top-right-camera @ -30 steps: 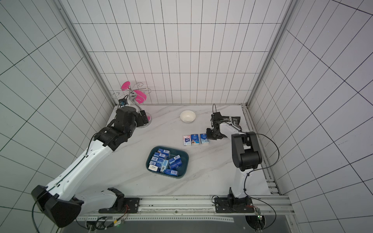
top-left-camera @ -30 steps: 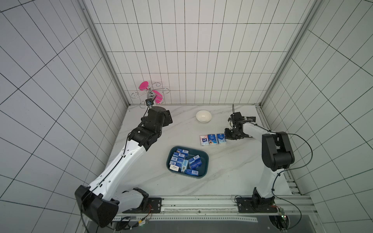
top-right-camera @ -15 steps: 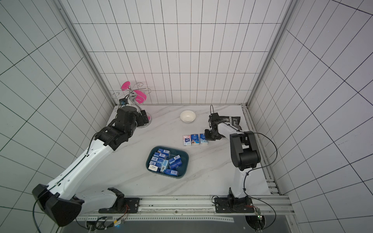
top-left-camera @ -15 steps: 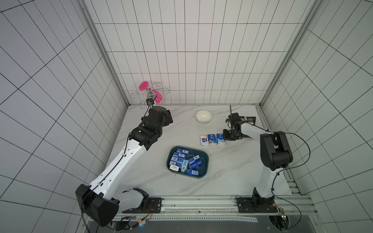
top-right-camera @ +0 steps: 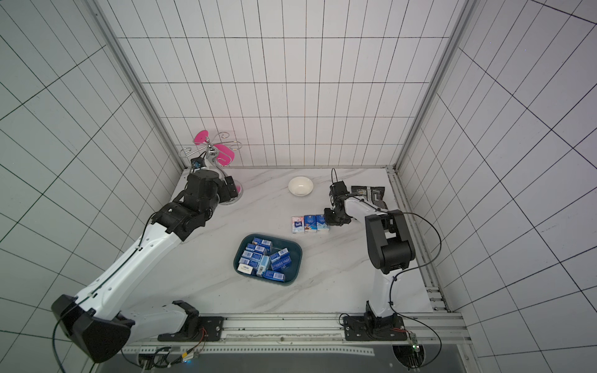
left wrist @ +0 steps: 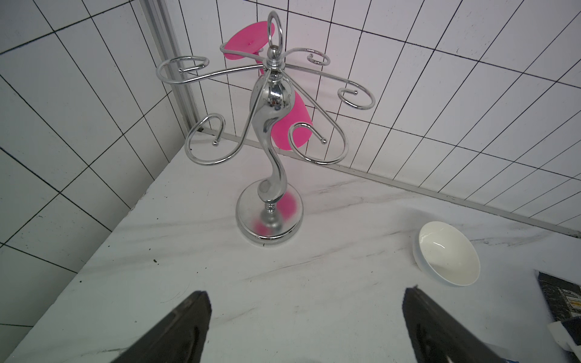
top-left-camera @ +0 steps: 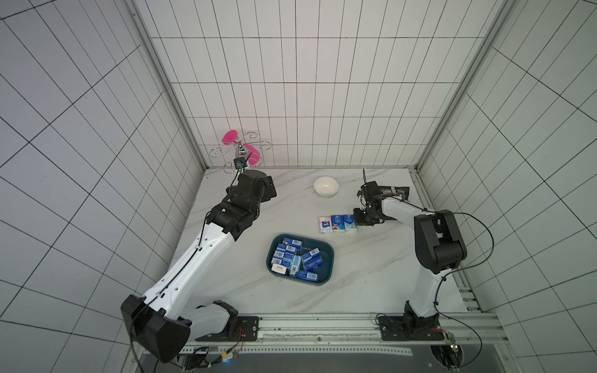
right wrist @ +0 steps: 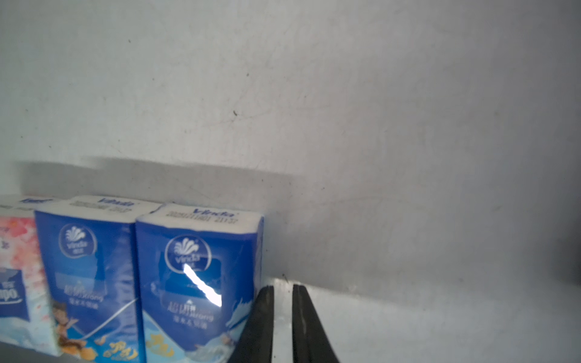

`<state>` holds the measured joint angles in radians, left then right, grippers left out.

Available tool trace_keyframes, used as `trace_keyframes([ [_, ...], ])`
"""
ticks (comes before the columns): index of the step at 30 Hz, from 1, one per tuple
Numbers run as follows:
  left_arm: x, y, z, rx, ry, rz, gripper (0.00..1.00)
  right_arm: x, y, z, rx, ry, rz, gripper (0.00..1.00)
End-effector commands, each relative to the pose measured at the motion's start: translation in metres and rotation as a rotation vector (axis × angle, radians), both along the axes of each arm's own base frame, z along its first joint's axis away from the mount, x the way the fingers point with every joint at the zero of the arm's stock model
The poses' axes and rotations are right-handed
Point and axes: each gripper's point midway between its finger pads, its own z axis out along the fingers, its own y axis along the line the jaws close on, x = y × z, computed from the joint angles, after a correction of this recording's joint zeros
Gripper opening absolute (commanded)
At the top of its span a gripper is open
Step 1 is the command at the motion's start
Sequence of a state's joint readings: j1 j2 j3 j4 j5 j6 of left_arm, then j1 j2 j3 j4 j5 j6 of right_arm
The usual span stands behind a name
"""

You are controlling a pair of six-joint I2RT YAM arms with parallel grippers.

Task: Take the pocket tissues out of the storage box
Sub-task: Move the pocket tissues to the center of the board.

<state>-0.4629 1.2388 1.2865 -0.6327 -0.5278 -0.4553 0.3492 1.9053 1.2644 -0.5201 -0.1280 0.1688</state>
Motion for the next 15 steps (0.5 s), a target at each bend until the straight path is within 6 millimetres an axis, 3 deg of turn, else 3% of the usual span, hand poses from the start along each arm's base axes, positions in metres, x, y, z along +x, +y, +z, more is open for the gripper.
trace_keyframes([
  [1, -0.003, 0.003, 0.008, 0.006, -0.021, 0.007, 0.99, 0.006, -0.009, 0.025, -0.063, -0.057, -0.009, 0.24],
  [5, -0.002, 0.003, 0.005, 0.011, -0.014, 0.01, 0.98, 0.003, -0.006, 0.055, -0.065, -0.126, 0.0, 0.42],
  [8, -0.001, 0.003, 0.001, 0.018, -0.004, 0.01, 0.99, -0.007, 0.01, 0.081, -0.056, -0.185, 0.066, 0.49],
  [11, 0.0, 0.007, -0.003, 0.024, 0.005, 0.02, 0.99, -0.035, 0.049, 0.101, 0.014, -0.229, 0.222, 0.52],
  [15, 0.002, 0.024, -0.003, 0.01, 0.013, 0.057, 0.99, -0.101, 0.122, 0.123, 0.169, -0.297, 0.499, 0.55],
])
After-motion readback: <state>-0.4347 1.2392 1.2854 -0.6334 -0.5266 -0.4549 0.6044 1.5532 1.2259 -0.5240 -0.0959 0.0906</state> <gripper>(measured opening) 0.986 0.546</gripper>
